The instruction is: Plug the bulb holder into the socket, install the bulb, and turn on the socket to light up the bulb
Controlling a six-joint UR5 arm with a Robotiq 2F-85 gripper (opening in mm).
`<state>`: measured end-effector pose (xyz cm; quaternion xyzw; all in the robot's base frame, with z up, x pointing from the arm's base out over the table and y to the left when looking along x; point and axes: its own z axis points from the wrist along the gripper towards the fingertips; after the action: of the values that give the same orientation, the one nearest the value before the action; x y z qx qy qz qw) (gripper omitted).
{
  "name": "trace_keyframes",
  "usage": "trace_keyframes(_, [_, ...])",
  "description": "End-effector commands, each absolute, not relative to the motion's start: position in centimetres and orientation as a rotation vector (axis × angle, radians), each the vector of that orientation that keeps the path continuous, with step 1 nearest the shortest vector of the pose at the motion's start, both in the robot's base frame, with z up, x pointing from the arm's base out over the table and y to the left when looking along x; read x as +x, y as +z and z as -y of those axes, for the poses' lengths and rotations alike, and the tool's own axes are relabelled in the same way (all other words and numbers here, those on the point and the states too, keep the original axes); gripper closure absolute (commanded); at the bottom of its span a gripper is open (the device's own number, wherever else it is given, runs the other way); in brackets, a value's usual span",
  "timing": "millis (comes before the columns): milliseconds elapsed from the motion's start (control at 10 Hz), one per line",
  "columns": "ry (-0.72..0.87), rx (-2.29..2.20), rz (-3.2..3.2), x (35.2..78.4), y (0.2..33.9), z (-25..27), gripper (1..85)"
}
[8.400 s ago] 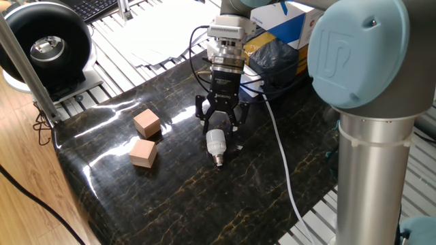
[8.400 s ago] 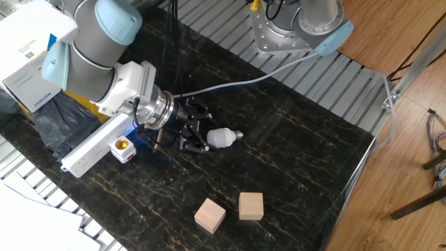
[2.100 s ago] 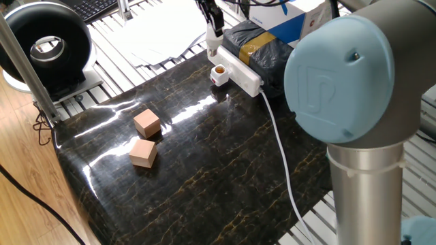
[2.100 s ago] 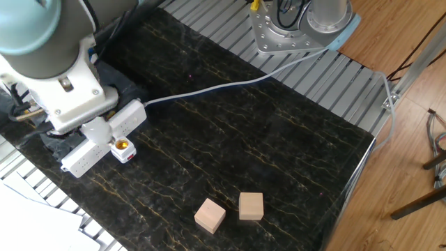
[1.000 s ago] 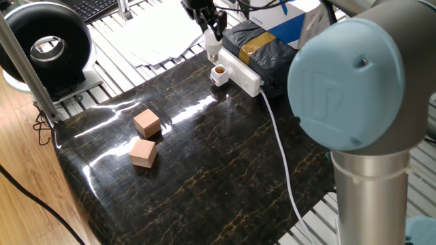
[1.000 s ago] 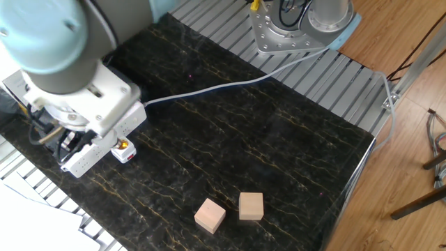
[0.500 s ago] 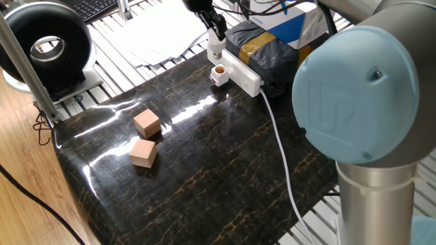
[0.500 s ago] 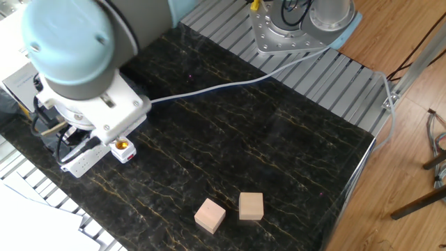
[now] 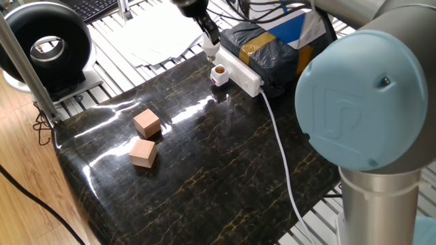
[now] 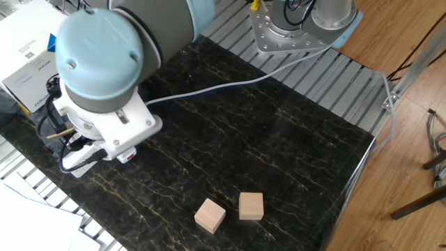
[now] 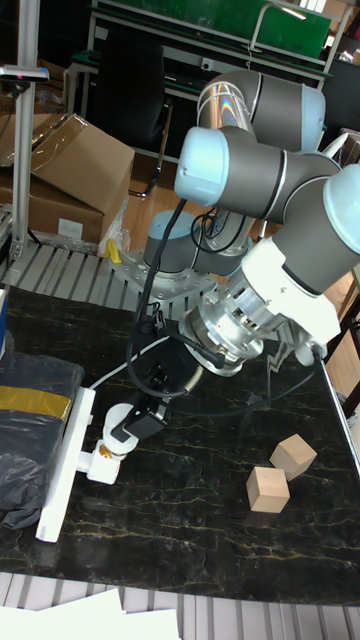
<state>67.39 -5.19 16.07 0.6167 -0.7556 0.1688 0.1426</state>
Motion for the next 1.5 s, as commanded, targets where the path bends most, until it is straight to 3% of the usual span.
trace_keyframes(0, [0.496, 1.747, 2.203, 67.1, 15.6, 5.2, 56.0])
trace_keyframes(800, [0.514, 1.621, 2.239, 64.8, 14.7, 5.0, 56.7])
trace_keyframes(1200, [0.595, 1.735, 2.158, 66.5, 14.8, 5.4, 56.3])
trace_keyframes(1400, [0.558, 1.812, 2.168, 66.6, 13.5, 3.6, 55.3])
